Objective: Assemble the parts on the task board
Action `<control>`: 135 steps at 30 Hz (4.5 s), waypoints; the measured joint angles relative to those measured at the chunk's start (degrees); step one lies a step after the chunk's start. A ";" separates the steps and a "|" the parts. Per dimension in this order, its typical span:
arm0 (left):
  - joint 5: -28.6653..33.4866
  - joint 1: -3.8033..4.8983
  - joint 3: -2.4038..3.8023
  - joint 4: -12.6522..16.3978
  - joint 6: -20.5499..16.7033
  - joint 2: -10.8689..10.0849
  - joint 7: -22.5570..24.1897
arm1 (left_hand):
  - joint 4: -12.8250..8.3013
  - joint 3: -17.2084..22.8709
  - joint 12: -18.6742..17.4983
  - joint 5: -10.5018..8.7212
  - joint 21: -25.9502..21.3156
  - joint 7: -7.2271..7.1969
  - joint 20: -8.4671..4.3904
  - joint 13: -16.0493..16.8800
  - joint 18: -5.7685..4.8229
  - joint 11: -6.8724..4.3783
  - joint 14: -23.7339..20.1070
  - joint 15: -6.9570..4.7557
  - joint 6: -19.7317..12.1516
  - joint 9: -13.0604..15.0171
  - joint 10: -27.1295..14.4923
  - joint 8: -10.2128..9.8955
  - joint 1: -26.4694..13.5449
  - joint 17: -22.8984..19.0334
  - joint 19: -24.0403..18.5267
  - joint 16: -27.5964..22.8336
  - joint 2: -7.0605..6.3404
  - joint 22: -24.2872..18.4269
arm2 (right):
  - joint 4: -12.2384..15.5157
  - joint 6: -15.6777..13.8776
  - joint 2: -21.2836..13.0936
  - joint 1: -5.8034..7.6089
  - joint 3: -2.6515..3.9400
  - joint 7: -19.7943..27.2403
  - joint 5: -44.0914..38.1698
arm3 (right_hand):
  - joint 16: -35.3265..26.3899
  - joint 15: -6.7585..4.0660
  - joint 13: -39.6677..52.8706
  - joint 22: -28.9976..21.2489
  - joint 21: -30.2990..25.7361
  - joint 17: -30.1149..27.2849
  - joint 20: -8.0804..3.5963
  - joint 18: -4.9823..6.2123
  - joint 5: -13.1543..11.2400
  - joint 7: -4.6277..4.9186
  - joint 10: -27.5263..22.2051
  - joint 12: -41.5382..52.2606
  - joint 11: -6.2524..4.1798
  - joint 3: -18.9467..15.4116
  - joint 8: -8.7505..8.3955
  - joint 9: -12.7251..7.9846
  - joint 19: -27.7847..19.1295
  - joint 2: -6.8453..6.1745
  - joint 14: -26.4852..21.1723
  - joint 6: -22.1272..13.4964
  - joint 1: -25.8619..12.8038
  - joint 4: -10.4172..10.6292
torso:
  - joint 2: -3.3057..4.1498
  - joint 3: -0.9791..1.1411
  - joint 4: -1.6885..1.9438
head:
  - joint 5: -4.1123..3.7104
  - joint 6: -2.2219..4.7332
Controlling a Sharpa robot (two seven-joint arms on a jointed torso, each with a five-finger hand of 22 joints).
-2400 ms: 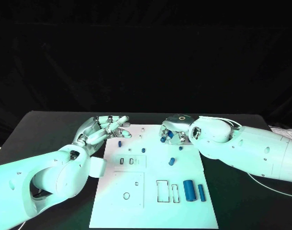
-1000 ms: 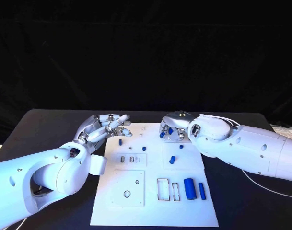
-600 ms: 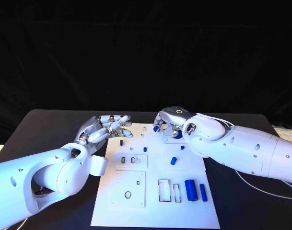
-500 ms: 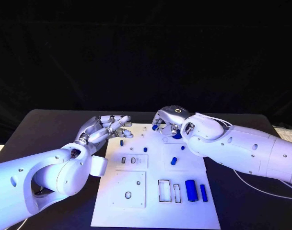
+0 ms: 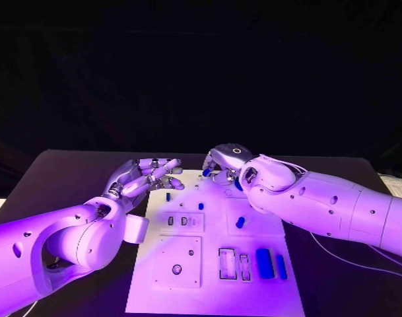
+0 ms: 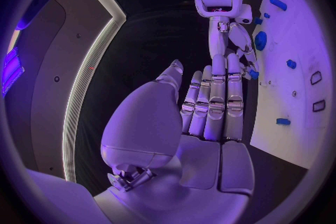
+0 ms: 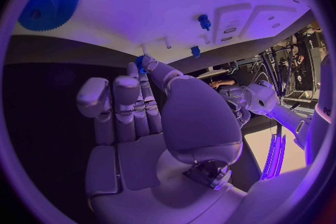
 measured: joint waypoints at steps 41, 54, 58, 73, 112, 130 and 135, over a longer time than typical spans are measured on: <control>0.06 1.18 0.00 0.36 0.56 -0.10 -0.20 | -0.18 0.19 -0.31 0.00 0.00 0.00 0.00 0.03 0.00 0.00 0.00 0.00 0.00 0.01 0.00 0.04 0.00 0.16 0.00 0.00 0.00 -0.02 | -5.40 2.34 4.74 -0.55 -0.13 -0.24 0.87 | -0.36 1.36 -0.28 -1.61 -0.47 -1.77 1.57 0.01 -0.52 2.13 -6.72 0.00 1.83 0.00 -0.33 0.09 -1.57 -2.36 -0.13 -6.11 -1.38 2.24 | 0.16 -0.01 -0.08 | 0.68 -0.59; 0.07 1.24 -0.01 0.35 0.80 -0.45 -0.35 | -0.18 0.19 -0.31 0.00 0.00 0.00 0.00 0.03 -0.01 0.00 0.00 0.00 0.00 0.01 0.00 -0.23 0.00 0.18 0.00 0.00 0.00 -0.02 | -1.58 1.92 0.61 -0.48 -0.12 -0.18 1.73 | -3.41 2.26 -0.11 -5.98 -3.15 -5.73 2.43 0.01 -1.18 2.75 -11.75 0.70 2.72 -2.46 -0.34 -0.94 -4.51 -3.32 -1.04 -12.01 -0.33 3.23 | 0.16 0.06 -0.23 | 0.65 -0.48; 0.07 1.25 -0.02 0.34 0.89 -0.94 -0.41 | -0.18 0.19 -0.31 0.00 0.00 0.00 0.00 0.03 -0.01 0.00 0.00 0.00 0.00 0.01 0.00 -0.23 0.00 0.26 0.00 0.00 0.00 -0.02 | 4.27 1.25 -5.85 -0.29 0.42 -0.17 3.07 | 0.62 1.60 0.72 -1.45 -0.60 -1.27 1.89 0.02 -0.02 2.42 -6.02 3.26 2.07 -2.61 0.12 -0.63 -1.61 -3.05 0.05 -9.91 -0.07 3.42 | 0.06 0.10 -0.51 | 0.73 -0.41; 0.08 1.27 -0.02 -0.16 1.26 -1.04 -0.60 | -0.18 0.19 -0.31 0.00 0.00 0.00 0.00 0.02 -0.01 0.00 0.00 0.00 0.00 0.01 0.00 -0.23 0.00 0.25 0.00 0.00 0.00 0.02 | 9.97 4.64 -16.57 0.45 1.30 -3.26 17.53 | 27.84 -0.68 64.25 18.95 12.45 27.82 0.23 -4.03 8.45 1.15 10.44 65.82 -0.59 -15.61 0.50 -0.78 10.88 -5.45 0.30 -13.04 0.04 8.31 | -0.42 0.27 -1.83 | 0.83 -0.18; 0.09 1.27 -0.04 -0.62 2.08 -0.76 -1.12 | -0.18 0.19 -0.31 0.00 0.00 0.00 0.00 0.06 -0.01 0.00 0.00 0.00 0.00 0.01 0.00 -0.22 0.00 0.30 0.00 0.00 0.00 0.01 | 3.57 12.31 -9.86 0.24 1.33 -8.46 18.54 | 30.96 0.31 71.04 18.93 14.87 27.79 1.02 -4.93 8.68 1.72 14.14 78.33 -0.20 -18.09 1.63 -0.75 12.29 -3.04 0.29 -12.80 1.73 9.69 | -0.40 0.21 -1.85 | 1.03 -1.21; 0.09 1.27 -0.04 -0.68 2.16 -0.81 -1.24 | -0.18 0.19 -0.31 0.00 0.00 0.00 0.00 0.05 -0.02 0.00 0.00 0.00 0.00 0.01 0.00 -0.22 0.00 0.47 0.00 -0.33 0.00 0.00 | 3.37 11.99 -9.50 0.03 1.45 -8.48 16.33 | 31.29 0.31 71.02 18.92 15.55 27.78 1.02 -5.05 7.46 1.21 14.14 79.81 -0.20 -17.61 2.71 -0.43 12.28 -2.21 0.29 -10.63 2.56 8.90 | -0.38 0.25 -1.83 | 1.02 -1.21; 0.09 1.27 -0.04 -0.70 2.19 -0.79 -1.29 | -0.18 0.19 -0.31 0.00 0.00 0.00 0.00 0.05 -0.02 0.00 0.00 0.00 0.00 0.01 0.00 -0.22 0.00 0.46 0.00 -0.33 0.00 0.00 | 3.25 11.16 -8.92 -0.27 1.48 -8.63 14.67 | 31.29 0.31 71.02 18.91 15.55 27.77 1.02 -5.83 6.58 1.20 14.34 79.81 -0.41 -17.61 2.96 -0.35 12.28 -1.96 0.30 -10.21 2.31 8.90 | -0.36 0.25 -1.80 | 0.98 -1.35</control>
